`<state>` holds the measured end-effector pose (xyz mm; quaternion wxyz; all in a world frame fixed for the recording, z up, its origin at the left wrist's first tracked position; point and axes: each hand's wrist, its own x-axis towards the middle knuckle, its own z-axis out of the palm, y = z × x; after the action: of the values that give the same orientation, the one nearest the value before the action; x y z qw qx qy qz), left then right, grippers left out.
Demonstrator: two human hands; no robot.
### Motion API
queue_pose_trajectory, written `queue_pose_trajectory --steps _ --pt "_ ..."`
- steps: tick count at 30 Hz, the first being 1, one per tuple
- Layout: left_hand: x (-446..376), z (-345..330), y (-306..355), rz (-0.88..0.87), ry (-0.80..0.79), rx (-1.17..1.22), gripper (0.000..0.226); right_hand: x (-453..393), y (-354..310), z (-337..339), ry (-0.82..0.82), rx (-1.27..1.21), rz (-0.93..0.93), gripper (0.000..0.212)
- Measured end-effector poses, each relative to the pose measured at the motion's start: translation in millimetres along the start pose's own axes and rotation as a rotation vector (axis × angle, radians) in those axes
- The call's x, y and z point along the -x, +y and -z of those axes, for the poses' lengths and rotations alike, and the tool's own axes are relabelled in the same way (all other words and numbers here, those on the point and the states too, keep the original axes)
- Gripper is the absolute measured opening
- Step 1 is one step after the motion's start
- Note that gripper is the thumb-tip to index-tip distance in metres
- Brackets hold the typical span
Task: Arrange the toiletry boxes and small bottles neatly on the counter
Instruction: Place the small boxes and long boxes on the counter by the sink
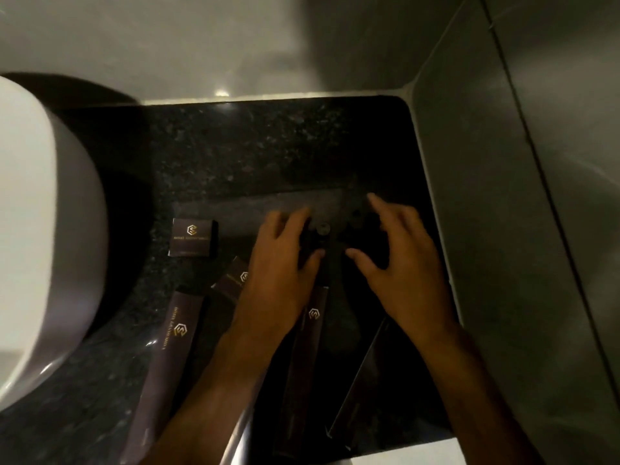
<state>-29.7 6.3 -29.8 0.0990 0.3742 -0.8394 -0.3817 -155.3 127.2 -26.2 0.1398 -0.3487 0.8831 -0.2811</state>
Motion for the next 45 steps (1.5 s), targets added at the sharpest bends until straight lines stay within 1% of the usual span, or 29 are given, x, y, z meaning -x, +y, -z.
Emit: queue_pose_trajectory --steps 1,2,4,5,6,7,8,9,11,13,15,16,18,21,22,23,25,27,29,31,32,34,36,38,39,40,41,43,45 --pt "14 10 0 0.012 0.051 0.026 0.054 17 0 11 0.055 -0.031 -0.051 0.066" --pt "34 20 -1 0.019 0.085 0.045 0.051 39 0 20 0.115 -0.055 -0.110 0.062" --pt "83 33 -2 0.012 0.061 0.008 0.044 87 0 30 0.197 -0.037 -0.206 0.056" --pt "105 35 -1 0.002 0.011 -0.061 0.045 109 1 28 0.193 -0.034 -0.260 0.059" --pt "123 34 -1 -0.018 -0.087 -0.151 0.052 128 1 21 0.153 -0.058 -0.330 0.067" --pt "134 30 3 -0.021 -0.229 -0.239 0.062 142 -1 13 0.101 -0.085 -0.398 0.076" --pt "140 25 11 -0.009 -0.379 -0.296 0.073 154 -3 3 0.064 -0.089 -0.447 0.083" --pt "149 18 17 -0.013 -0.481 -0.332 0.079 161 -5 -4 0.055 -0.082 -0.475 0.087" --pt "154 4 23 0.161 -0.603 -0.287 0.087 168 -5 -11 0.083 -0.094 -0.494 0.085" --pt "159 -7 27 0.217 -0.554 -0.191 0.094 170 -1 -9 0.091 -0.094 -0.477 0.075" --pt "163 -19 30 0.322 -0.529 -0.046 0.090 172 4 0 0.067 -0.040 -0.447 0.063" --pt "163 -21 32 0.340 -0.507 -0.007 0.090 172 7 3 0.059 -0.017 -0.438 0.058" --pt "168 -32 35 0.311 -0.477 0.018 0.100 171 12 9 0.051 0.012 -0.443 0.054" --pt "178 -38 29 0.216 -0.364 -0.051 0.121 166 10 20 0.008 0.052 -0.451 0.062" --pt "180 -30 26 0.224 -0.286 -0.036 0.117 165 3 24 0.018 0.068 -0.420 0.065" --pt "181 -17 24 0.217 -0.197 -0.012 0.103 162 -9 29 0.050 0.069 -0.368 0.065" --pt "182 13 13 0.170 0.006 -0.037 0.068 158 -41 33 0.090 0.030 -0.194 0.056" --pt "185 46 -13 0.174 0.122 -0.081 0.052 161 -73 19 0.001 0.019 -0.029 0.054" --pt "185 73 -42 0.211 0.124 -0.209 0.049 169 -93 -11 -0.166 0.044 0.094 0.064" --pt "187 86 -70 0.242 0.011 -0.377 0.051 179 -104 -49 -0.342 0.123 0.186 0.080" --pt "191 88 -82 0.225 -0.046 -0.437 0.053 184 -107 -65 -0.407 0.186 0.224 0.086" --pt "203 87 -98 0.144 -0.073 -0.496 0.054 191 -101 -85 -0.485 0.276 0.273 0.093" --pt "213 82 -101 0.110 -0.037 -0.461 0.049 194 -89 -87 -0.491 0.304 0.298 0.096" --pt "223 74 -98 0.155 -0.020 -0.367 0.073 192 -77 -81 -0.503 0.326 0.296 0.101" --pt "225 69 -96 0.172 -0.015 -0.309 0.081 190 -73 -77 -0.511 0.327 0.299 0.104" --pt "226 65 -93 0.166 -0.016 -0.267 0.078 187 -70 -72 -0.515 0.320 0.314 0.105" --pt "225 63 -90 0.160 -0.015 -0.237 0.069 182 -70 -67 -0.505 0.315 0.340 0.103" --pt "215 65 -83 0.189 0.021 -0.174 0.058 166 -78 -56 -0.397 0.273 0.370 0.086" --pt "201 70 -78 0.212 0.111 -0.126 0.052 139 -97 -45 -0.262 0.193 0.310 0.069"
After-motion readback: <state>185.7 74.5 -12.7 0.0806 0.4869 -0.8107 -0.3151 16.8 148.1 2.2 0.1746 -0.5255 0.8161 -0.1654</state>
